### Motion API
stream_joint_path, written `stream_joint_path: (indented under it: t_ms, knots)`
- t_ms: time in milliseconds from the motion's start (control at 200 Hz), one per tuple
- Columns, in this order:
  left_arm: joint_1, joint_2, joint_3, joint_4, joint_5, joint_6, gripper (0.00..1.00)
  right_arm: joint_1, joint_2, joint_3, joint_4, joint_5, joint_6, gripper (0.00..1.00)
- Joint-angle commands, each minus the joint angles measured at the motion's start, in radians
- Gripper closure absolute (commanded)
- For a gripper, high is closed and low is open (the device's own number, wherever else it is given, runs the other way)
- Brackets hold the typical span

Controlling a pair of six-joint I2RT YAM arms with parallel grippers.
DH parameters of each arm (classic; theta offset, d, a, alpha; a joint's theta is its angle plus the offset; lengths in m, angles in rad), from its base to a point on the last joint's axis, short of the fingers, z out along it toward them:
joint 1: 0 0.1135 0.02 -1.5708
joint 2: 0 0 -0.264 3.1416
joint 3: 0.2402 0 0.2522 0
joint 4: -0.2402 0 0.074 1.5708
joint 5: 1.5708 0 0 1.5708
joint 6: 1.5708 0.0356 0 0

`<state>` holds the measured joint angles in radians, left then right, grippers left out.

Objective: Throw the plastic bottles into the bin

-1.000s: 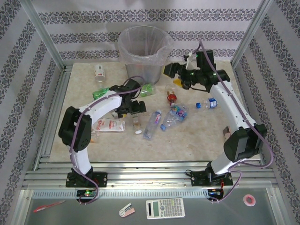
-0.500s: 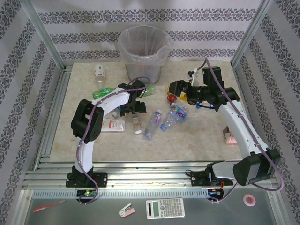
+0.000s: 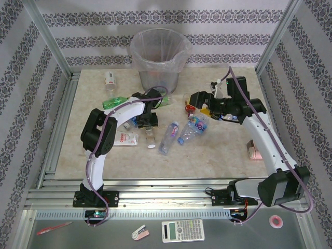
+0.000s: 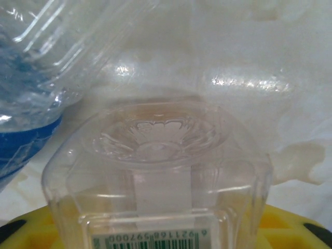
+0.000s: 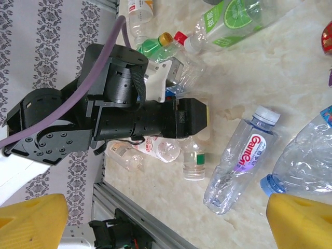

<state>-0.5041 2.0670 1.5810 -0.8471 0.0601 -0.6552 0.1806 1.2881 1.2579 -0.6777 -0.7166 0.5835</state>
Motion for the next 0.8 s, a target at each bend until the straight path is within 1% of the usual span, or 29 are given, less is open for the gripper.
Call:
stream_joint_path:
  t_ms: [0, 90, 265, 485, 624, 719, 794]
  knots:
    - [0.001, -0.104, -0.008, 0.041, 0.038, 0.007, 0.60, -0.018, -0.026, -0.019, -0.010, -0.006, -0.027, 0.02]
    - [0.001, -0.173, -0.017, 0.079, 0.070, 0.012, 0.62, -0.029, -0.020, -0.030, -0.008, -0.016, -0.027, 0.02]
    - [0.032, -0.325, -0.026, 0.139, 0.108, -0.040, 0.63, -0.035, -0.004, -0.034, -0.008, -0.025, -0.039, 0.02]
    - [0.105, -0.461, -0.051, 0.328, 0.237, -0.177, 0.64, -0.043, 0.019, -0.021, -0.006, -0.037, -0.046, 0.02]
    - [0.146, -0.503, -0.064, 0.421, 0.275, -0.262, 0.66, -0.046, 0.027, -0.015, -0.005, -0.050, -0.049, 0.02]
    - [0.168, -0.508, -0.055, 0.445, 0.277, -0.285, 0.66, -0.047, 0.026, -0.014, 0.015, -0.082, -0.043, 0.02]
    - [0.177, -0.497, -0.027, 0.430, 0.272, -0.277, 0.66, -0.049, 0.027, -0.004, 0.009, -0.083, -0.050, 0.02]
